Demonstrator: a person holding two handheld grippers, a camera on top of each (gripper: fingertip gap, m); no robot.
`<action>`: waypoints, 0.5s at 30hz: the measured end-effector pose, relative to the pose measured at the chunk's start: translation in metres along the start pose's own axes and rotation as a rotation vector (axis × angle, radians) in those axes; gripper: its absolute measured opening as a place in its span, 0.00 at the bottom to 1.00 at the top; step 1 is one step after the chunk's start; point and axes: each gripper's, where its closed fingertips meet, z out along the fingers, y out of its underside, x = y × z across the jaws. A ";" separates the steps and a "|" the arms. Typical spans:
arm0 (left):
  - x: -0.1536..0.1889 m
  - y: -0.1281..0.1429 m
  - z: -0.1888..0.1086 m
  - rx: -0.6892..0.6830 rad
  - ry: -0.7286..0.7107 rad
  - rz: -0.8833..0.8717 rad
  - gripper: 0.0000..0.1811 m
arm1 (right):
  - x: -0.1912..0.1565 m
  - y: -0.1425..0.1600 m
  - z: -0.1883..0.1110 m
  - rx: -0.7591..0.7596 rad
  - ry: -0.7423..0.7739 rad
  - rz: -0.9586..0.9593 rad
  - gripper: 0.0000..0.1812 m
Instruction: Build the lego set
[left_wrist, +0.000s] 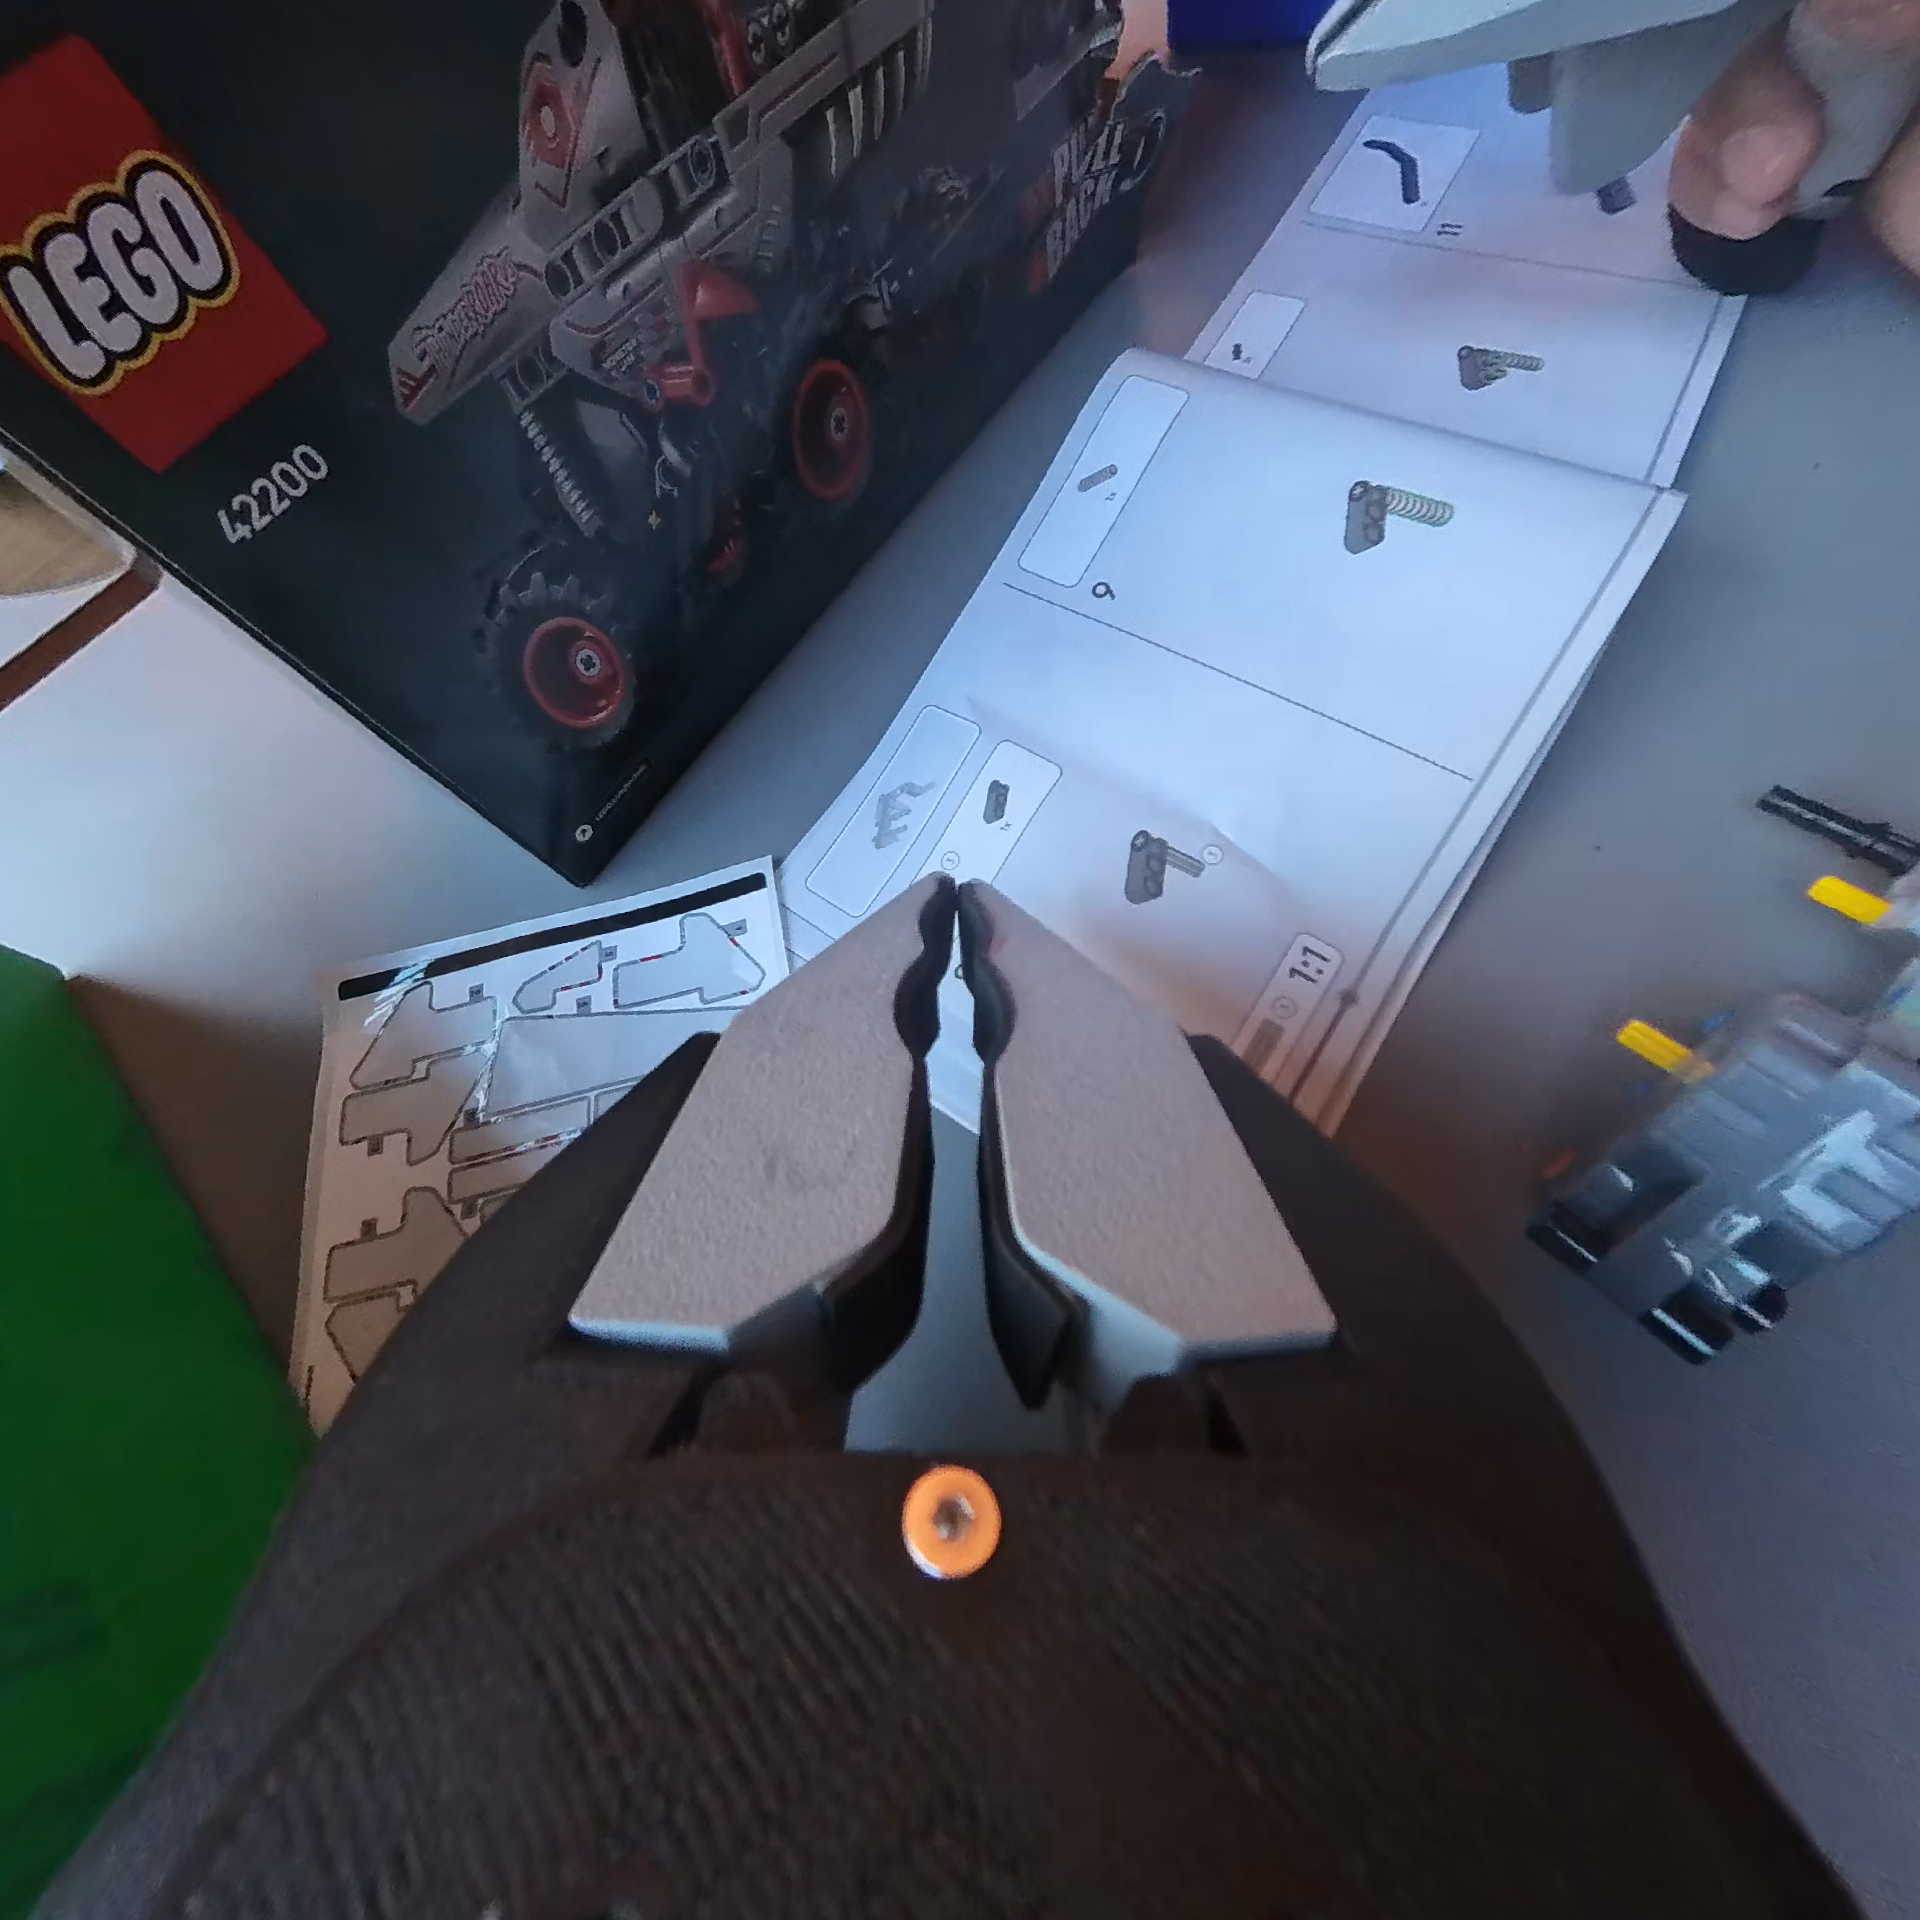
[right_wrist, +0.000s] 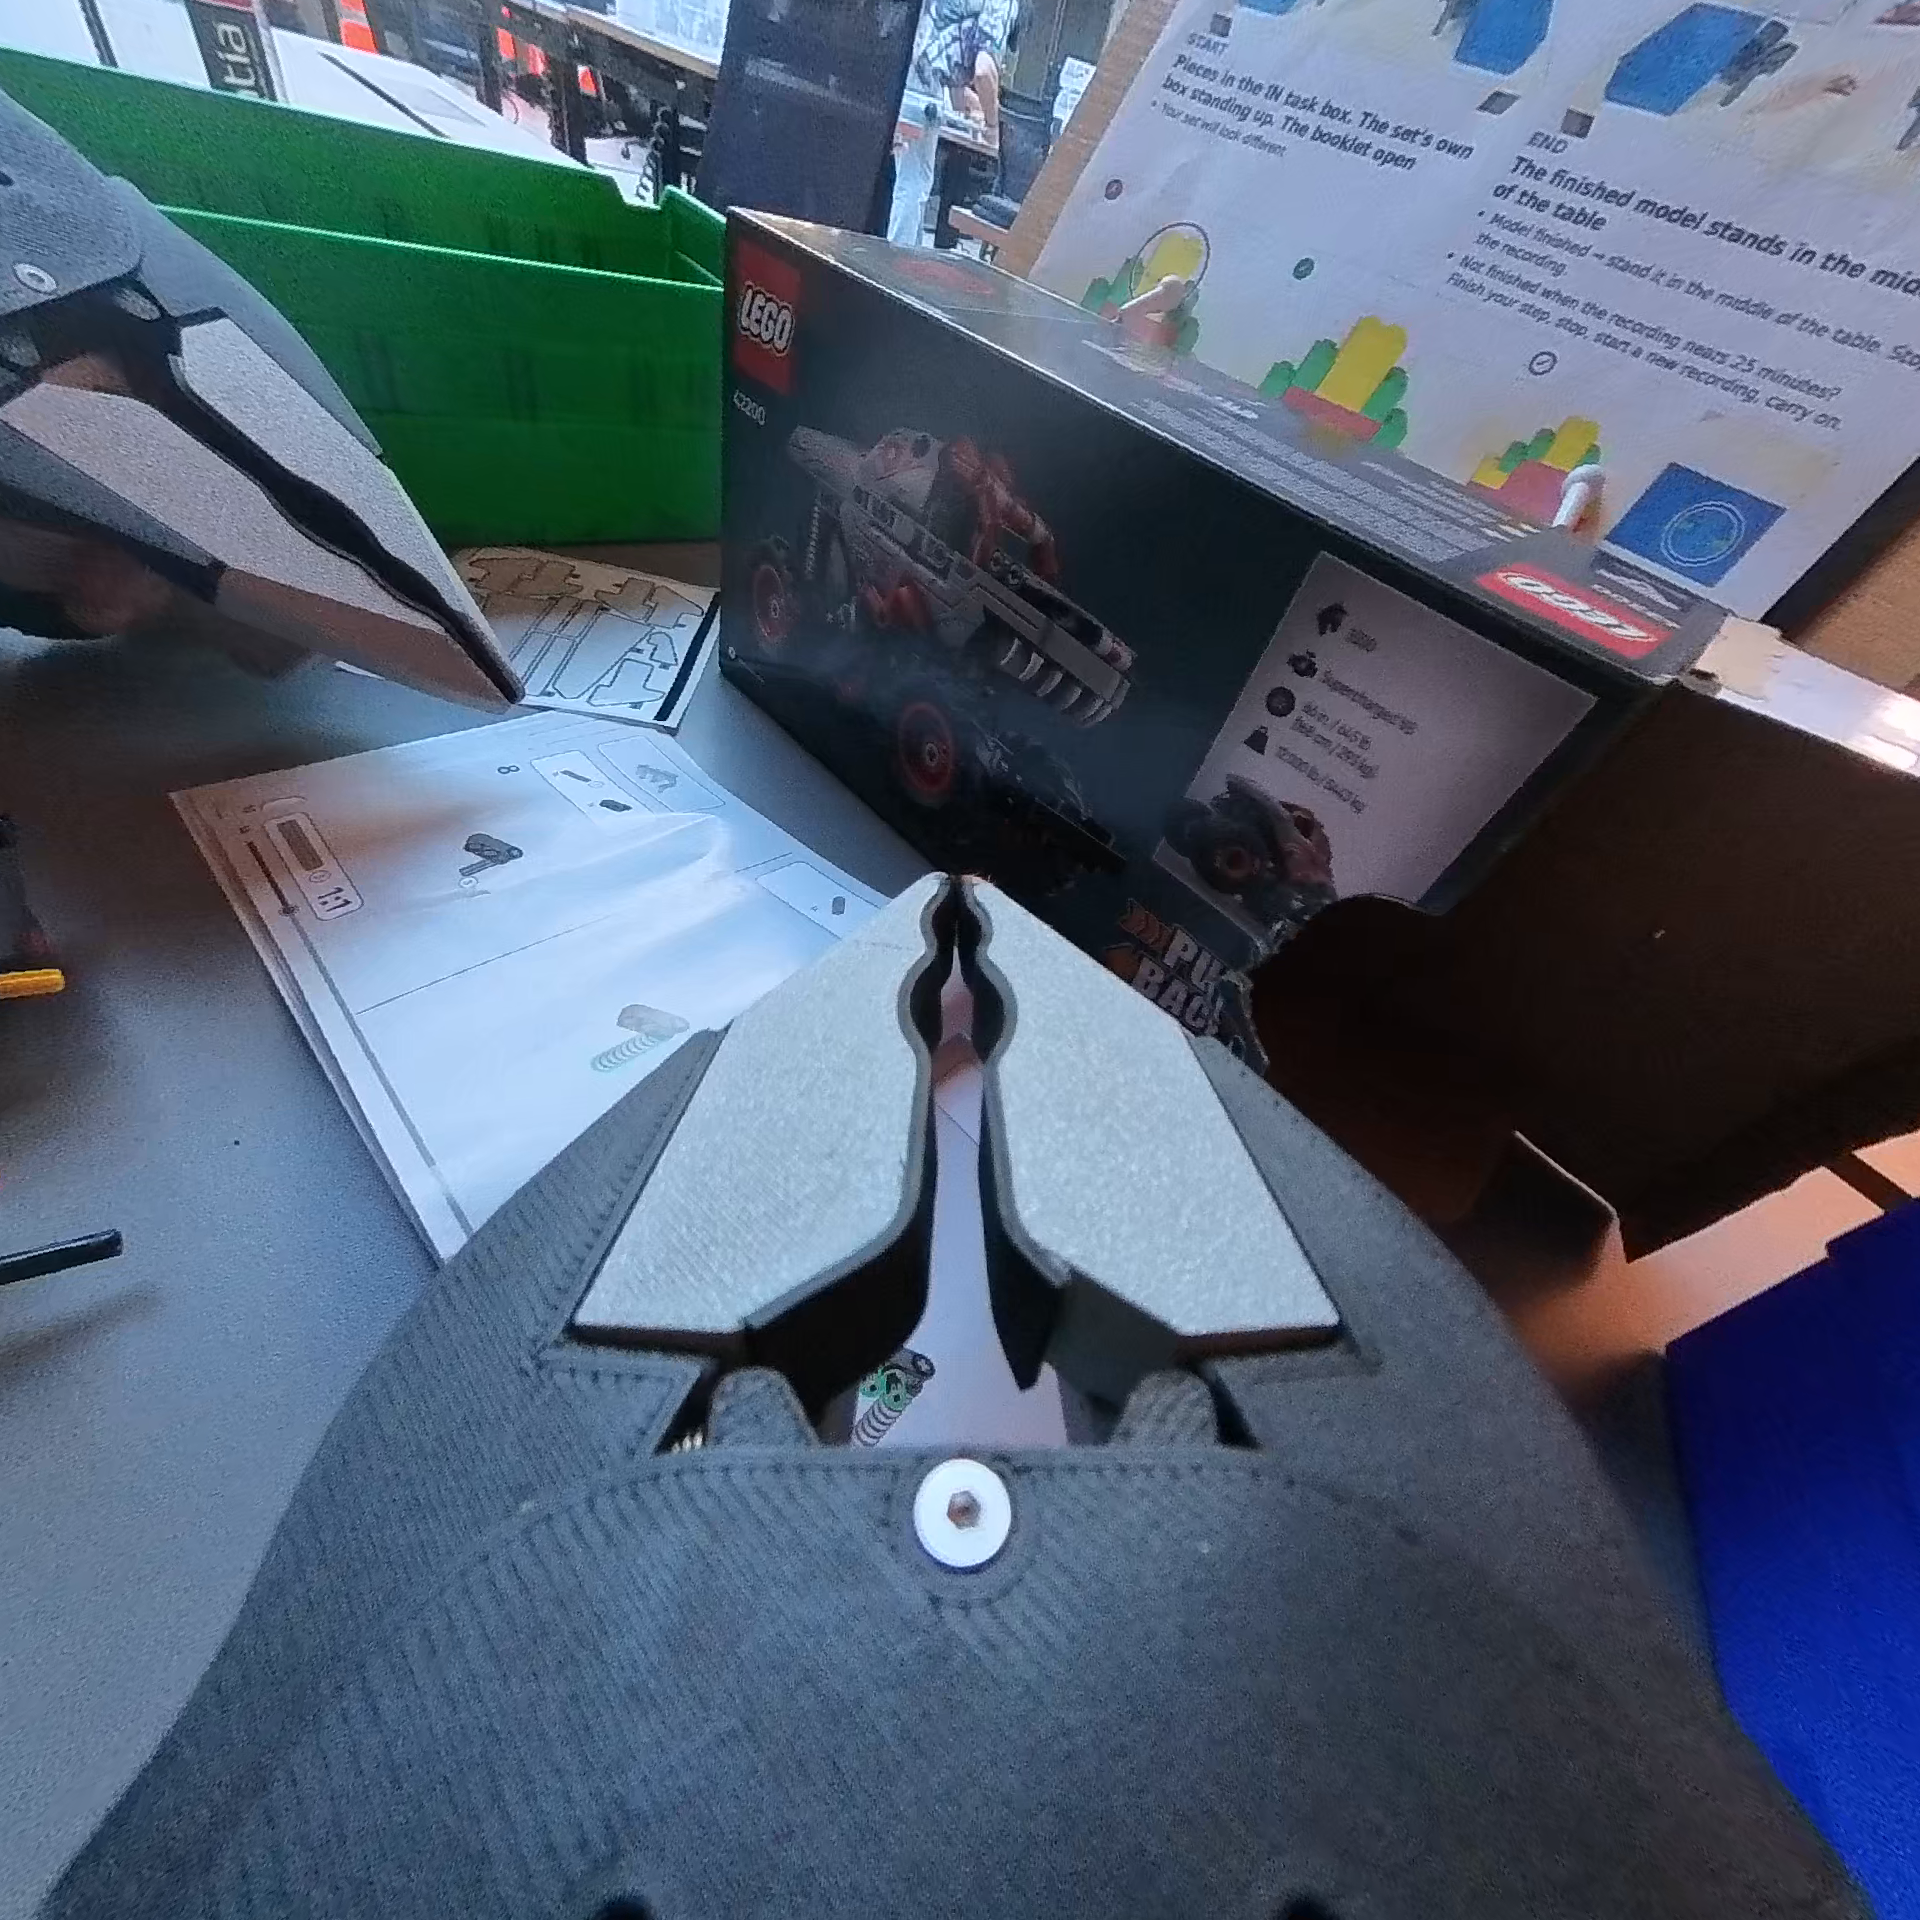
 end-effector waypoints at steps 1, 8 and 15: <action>0.000 0.000 0.000 -0.001 -0.001 0.001 0.00 | 0.000 0.000 0.000 -0.001 0.000 -0.002 0.00; 0.001 0.001 0.001 -0.004 0.008 0.001 0.00 | -0.002 0.001 0.001 -0.004 -0.003 -0.012 0.00; 0.003 -0.001 0.000 -0.001 0.016 -0.007 0.00 | -0.002 0.001 0.001 -0.004 -0.002 -0.016 0.00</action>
